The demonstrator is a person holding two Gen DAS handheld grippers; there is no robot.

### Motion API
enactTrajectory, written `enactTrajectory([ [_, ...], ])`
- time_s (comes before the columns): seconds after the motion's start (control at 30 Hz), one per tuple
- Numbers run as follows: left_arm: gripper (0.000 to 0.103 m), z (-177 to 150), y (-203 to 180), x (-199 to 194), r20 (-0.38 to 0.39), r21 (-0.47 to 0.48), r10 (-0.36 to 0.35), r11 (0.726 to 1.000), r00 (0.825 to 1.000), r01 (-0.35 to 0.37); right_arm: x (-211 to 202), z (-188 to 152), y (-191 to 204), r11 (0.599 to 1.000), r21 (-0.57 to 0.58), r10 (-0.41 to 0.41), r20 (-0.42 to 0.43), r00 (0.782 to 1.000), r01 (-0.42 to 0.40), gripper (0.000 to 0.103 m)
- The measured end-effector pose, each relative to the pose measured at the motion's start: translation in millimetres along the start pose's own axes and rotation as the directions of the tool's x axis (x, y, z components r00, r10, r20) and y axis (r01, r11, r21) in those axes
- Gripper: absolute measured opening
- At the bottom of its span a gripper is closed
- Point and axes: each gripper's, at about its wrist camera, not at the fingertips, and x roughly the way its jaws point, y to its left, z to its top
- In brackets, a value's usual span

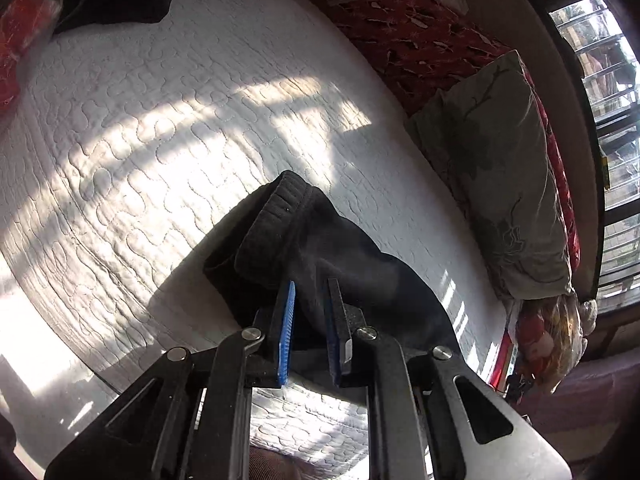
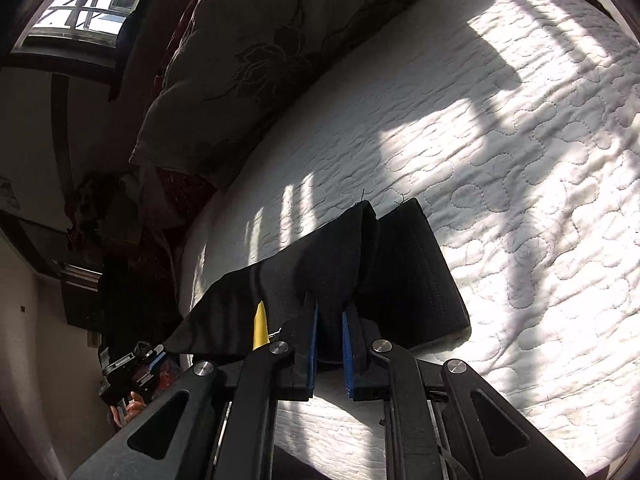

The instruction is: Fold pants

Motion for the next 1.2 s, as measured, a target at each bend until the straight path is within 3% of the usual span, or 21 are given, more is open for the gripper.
enactTrajectory([
  [0.07, 0.012, -6.2, 17.0, 19.6, -0.055, -0.015, 0.046, 0.999, 0.997, -0.047, 11.9, -4.3, -14.1, 0.998, 0.009, -0.066, -0.026, 0.997, 0.067, 0.010],
  [0.23, 0.012, -17.9, 33.6, 35.1, -0.091, -0.005, 0.093, 0.996, 0.991, -0.094, 20.4, -14.3, -25.9, 0.996, 0.033, -0.083, -0.028, 0.996, 0.084, 0.010],
  [0.33, 0.012, -16.5, 37.7, 30.8, -0.103, -0.029, 0.044, 0.998, 0.994, -0.047, 19.6, -14.9, -22.3, 0.992, -0.001, -0.129, -0.031, 0.991, 0.129, 0.016],
  [0.5, 0.012, -25.4, 31.8, 3.8, -0.065, -0.058, -0.065, 0.996, 0.996, 0.062, 14.2, -12.3, -17.9, 0.991, -0.010, -0.131, -0.030, 0.991, 0.131, 0.020],
  [0.57, 0.021, -32.6, 27.2, -2.6, -0.063, -0.069, -0.115, 0.991, 0.991, 0.110, 15.1, -11.2, -17.3, 0.991, -0.001, -0.135, -0.026, 0.991, 0.135, 0.023],
  [0.67, 0.037, -36.0, 15.2, 3.8, -0.058, -0.080, -0.126, 0.989, 0.990, 0.121, 14.8, -10.4, -19.4, 0.990, 0.043, -0.137, -0.016, 0.990, 0.138, 0.023],
  [0.8, 0.038, -37.3, 5.3, 27.3, -0.100, -0.113, -0.132, 0.986, 0.986, 0.120, -5.3, -18.6, -13.3, 0.985, 0.055, -0.164, 0.048, 0.985, 0.162, 0.024],
  [0.87, 0.038, -36.7, -0.4, 38.0, -0.111, -0.110, -0.108, 0.989, 0.988, 0.095, -6.6, -25.0, 2.5, 0.994, 0.019, -0.111, 0.037, 0.993, 0.111, 0.024],
  [0.93, 0.038, -36.2, -4.5, 45.7, -0.121, -0.114, -0.098, 0.990, 0.988, 0.084, 6.5, -32.5, 27.6, 0.997, -0.051, -0.064, -0.014, 0.998, 0.064, 0.032],
  [0.97, 0.038, -35.9, -6.0, 47.6, -0.122, -0.116, -0.095, 0.990, 0.988, 0.081, 15.9, -37.3, 41.4, 0.994, -0.096, -0.062, -0.037, 0.997, 0.058, 0.040],
  [1.03, 0.038, -35.0, -7.7, 47.8, -0.116, -0.113, -0.088, 0.991, 0.989, 0.075, 39.4, -48.4, 69.7, 0.978, -0.197, -0.081, -0.079, 0.994, 0.064, 0.044],
  [1.2, 0.038, -26.3, -3.1, 47.4, -0.109, -0.128, -0.072, 0.990, 0.991, 0.058, 100.4, -80.2, 137.3, 0.867, -0.482, -0.201, -0.113, 0.973, 0.123, 0.044],
])
